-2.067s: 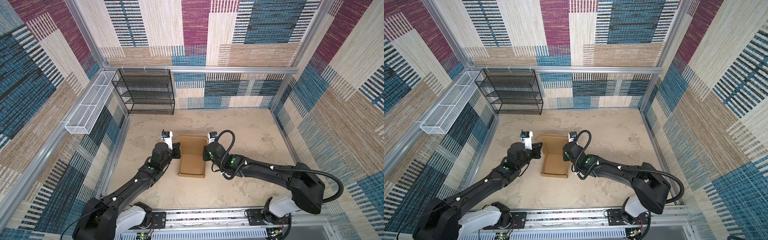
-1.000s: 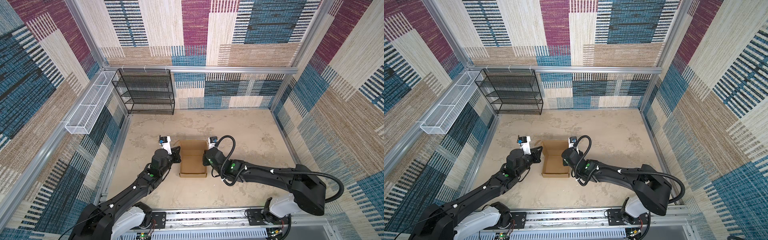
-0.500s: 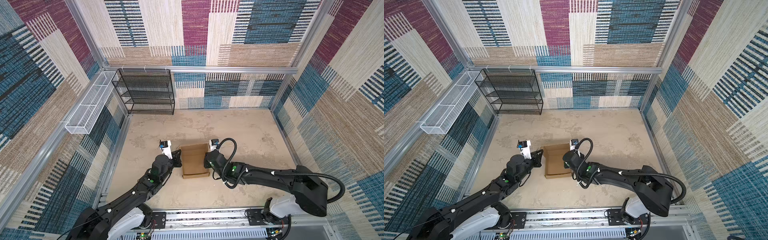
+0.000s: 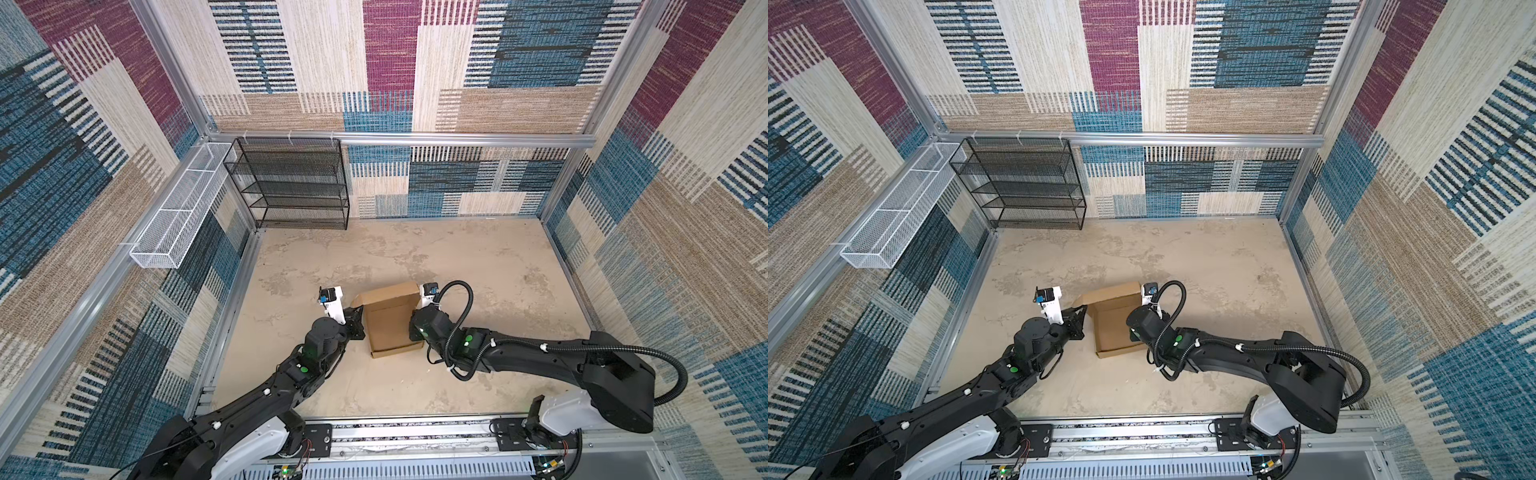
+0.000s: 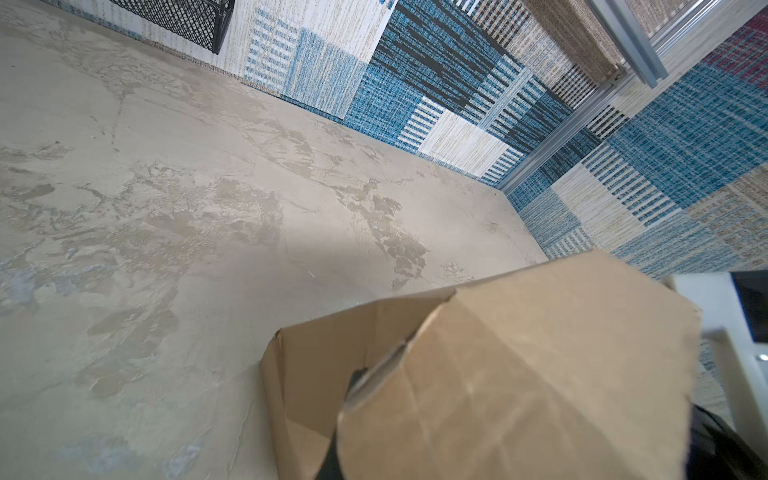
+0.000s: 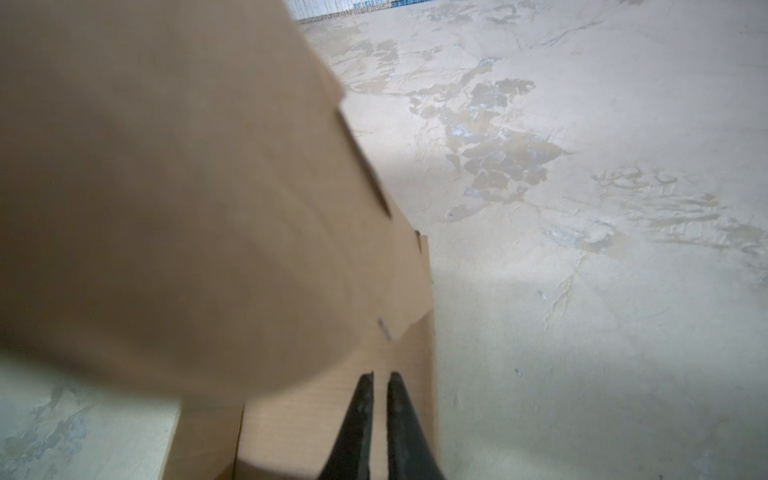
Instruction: Fold the paper box
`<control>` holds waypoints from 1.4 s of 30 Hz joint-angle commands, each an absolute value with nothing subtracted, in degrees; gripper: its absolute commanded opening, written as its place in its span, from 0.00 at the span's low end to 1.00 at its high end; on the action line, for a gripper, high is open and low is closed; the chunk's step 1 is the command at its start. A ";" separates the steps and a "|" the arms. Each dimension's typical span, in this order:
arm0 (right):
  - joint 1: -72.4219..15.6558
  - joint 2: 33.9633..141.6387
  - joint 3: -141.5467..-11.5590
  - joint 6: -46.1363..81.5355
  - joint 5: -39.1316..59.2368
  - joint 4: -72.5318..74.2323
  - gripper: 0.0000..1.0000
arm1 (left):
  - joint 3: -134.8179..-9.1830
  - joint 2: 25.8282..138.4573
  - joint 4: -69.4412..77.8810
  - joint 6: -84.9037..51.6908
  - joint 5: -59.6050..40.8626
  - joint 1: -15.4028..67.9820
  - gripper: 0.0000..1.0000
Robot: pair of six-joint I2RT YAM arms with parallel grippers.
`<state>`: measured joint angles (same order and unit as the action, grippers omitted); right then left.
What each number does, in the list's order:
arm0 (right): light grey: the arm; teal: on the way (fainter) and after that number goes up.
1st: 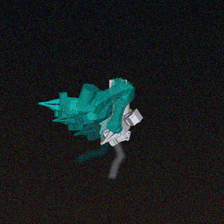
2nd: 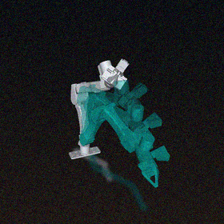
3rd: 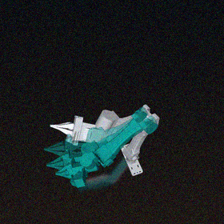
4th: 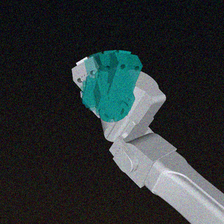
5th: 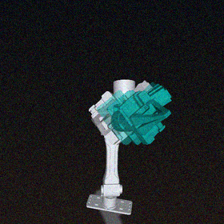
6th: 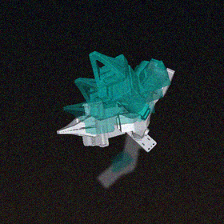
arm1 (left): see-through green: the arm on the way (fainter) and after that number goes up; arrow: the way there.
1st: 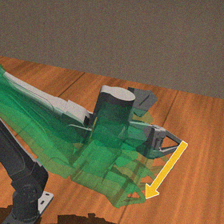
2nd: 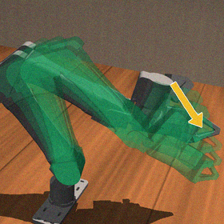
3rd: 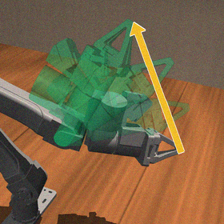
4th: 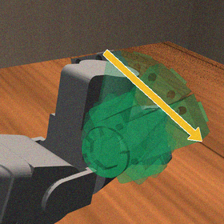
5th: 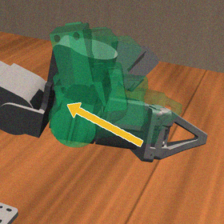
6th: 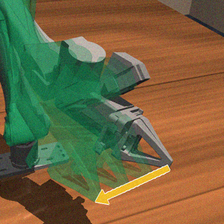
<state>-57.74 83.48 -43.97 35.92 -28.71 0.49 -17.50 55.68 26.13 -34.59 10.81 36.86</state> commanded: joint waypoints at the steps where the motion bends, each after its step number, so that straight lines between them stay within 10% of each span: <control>1: -57.92 82.38 -43.66 35.23 -29.00 1.55 0.12 | -17.99 56.25 17.02 -35.48 8.92 37.00 0.00; 42: -56.58 81.69 -44.99 26.98 -26.70 3.69 0.23 | -19.25 58.79 18.52 -35.46 7.93 37.09 0.00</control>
